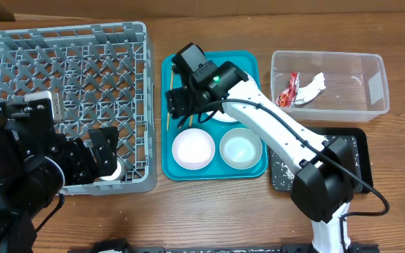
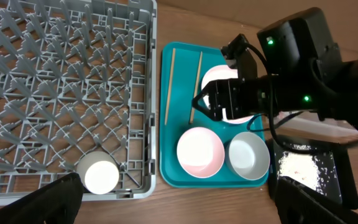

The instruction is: Sort waste into correct bins and load items into the dishwasher

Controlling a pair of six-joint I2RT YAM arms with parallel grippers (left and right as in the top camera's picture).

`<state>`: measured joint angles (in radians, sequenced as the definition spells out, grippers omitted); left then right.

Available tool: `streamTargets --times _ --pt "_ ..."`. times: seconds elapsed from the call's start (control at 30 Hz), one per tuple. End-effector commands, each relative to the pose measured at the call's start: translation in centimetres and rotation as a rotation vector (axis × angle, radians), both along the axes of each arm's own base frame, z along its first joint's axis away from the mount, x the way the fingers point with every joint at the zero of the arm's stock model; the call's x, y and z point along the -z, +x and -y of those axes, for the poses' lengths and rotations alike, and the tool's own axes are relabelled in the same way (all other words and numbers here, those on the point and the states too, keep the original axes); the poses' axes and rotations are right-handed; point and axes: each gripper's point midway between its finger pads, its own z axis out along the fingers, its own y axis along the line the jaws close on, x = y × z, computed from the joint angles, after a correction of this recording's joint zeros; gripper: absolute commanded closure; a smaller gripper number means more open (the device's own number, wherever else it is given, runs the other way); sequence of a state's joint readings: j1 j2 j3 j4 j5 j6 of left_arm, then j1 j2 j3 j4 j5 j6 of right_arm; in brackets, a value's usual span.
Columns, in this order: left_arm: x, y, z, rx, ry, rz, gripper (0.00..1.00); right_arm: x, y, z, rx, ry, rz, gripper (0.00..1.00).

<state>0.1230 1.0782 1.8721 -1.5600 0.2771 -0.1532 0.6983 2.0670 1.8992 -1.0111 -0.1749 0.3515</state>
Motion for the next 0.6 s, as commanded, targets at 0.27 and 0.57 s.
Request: streamTargets --times 0.27,0.57 --pt "-0.3 -0.1 0.2 0.021 0.012 0.014 0.0 -13.7 -2.3 9.3 0.148 -0.077 0.265 0.27" --pt "-0.3 -0.1 0.2 0.021 0.012 0.014 0.0 -22.8 -10.1 18.0 0.228 -0.057 0.425 0.0"
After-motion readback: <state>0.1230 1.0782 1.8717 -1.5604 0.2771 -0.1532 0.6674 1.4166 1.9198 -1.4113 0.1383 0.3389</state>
